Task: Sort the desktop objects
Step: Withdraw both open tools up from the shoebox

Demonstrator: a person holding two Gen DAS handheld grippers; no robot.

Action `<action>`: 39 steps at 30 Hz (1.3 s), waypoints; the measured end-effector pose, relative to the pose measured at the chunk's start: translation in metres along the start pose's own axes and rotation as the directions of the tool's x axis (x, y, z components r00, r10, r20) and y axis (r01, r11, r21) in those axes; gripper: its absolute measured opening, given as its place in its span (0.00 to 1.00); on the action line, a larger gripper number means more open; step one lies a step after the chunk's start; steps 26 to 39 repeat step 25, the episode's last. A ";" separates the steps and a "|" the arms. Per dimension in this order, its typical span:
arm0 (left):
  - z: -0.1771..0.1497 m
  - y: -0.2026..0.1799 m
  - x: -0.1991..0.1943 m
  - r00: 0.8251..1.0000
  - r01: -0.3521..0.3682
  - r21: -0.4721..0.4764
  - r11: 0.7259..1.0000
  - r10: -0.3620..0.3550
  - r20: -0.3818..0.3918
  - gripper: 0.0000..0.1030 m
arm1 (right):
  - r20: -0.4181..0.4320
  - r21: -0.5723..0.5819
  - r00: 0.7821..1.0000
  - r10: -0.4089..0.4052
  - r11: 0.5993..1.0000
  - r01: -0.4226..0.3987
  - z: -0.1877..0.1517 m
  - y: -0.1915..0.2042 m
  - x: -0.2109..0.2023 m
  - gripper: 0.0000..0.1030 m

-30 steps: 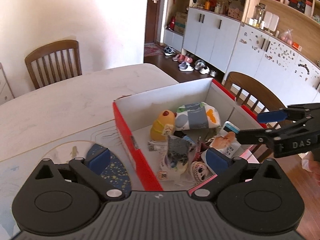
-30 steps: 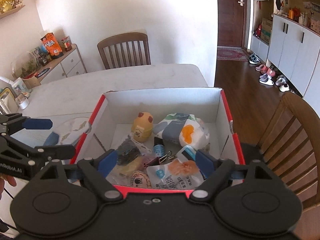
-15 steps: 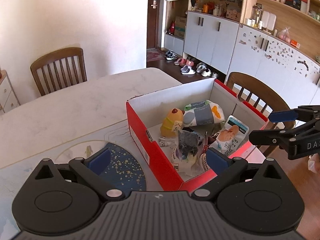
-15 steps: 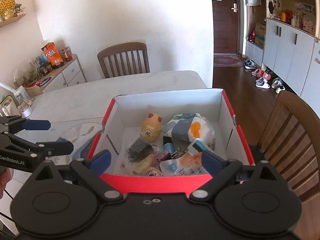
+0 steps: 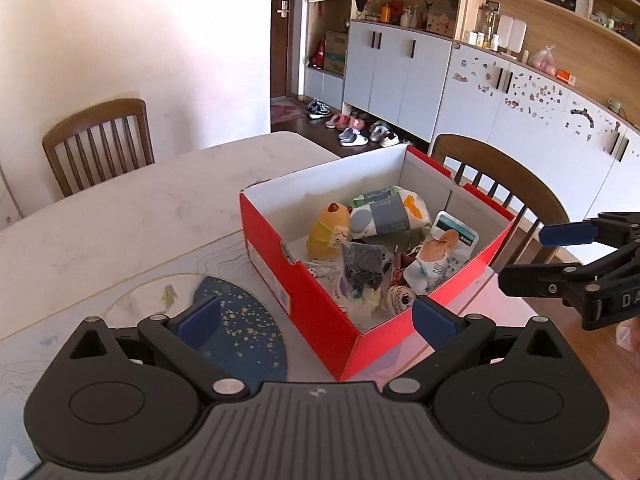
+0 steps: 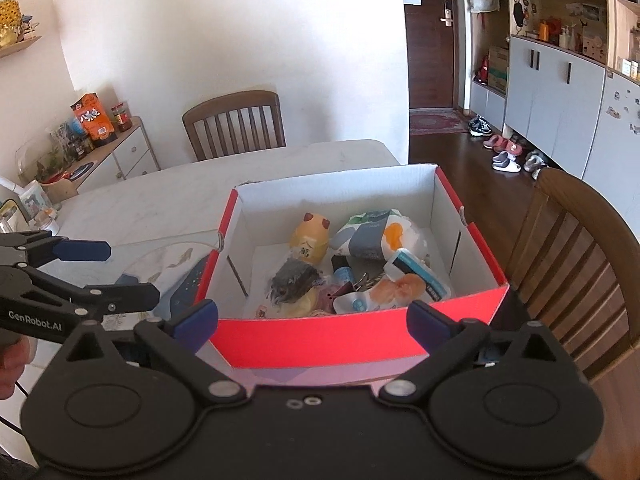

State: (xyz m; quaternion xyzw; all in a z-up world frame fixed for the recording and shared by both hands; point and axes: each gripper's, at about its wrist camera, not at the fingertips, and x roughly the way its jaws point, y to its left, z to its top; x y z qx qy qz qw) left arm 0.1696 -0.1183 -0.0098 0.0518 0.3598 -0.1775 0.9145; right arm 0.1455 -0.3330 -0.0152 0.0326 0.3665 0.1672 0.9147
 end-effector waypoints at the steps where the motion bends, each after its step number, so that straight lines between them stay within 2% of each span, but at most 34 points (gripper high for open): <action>1: -0.001 0.000 0.000 1.000 -0.002 0.007 1.000 0.002 0.000 0.99 | -0.001 0.004 1.000 -0.002 1.000 0.002 -0.001 0.001 -0.001 0.98; 4: -0.003 -0.002 -0.001 1.000 -0.023 0.029 0.999 0.023 0.002 0.99 | -0.003 0.020 1.000 -0.005 1.000 0.005 -0.006 0.004 -0.002 0.98; 20: -0.013 0.000 -0.002 0.999 0.028 0.048 0.998 -0.027 -0.022 0.99 | -0.017 0.063 0.999 -0.031 0.998 0.032 -0.021 0.013 -0.007 0.98; 39: -0.014 0.002 -0.005 0.999 0.031 0.043 0.999 -0.030 -0.015 0.99 | -0.020 0.062 0.999 -0.032 0.998 0.033 -0.022 0.016 -0.006 0.98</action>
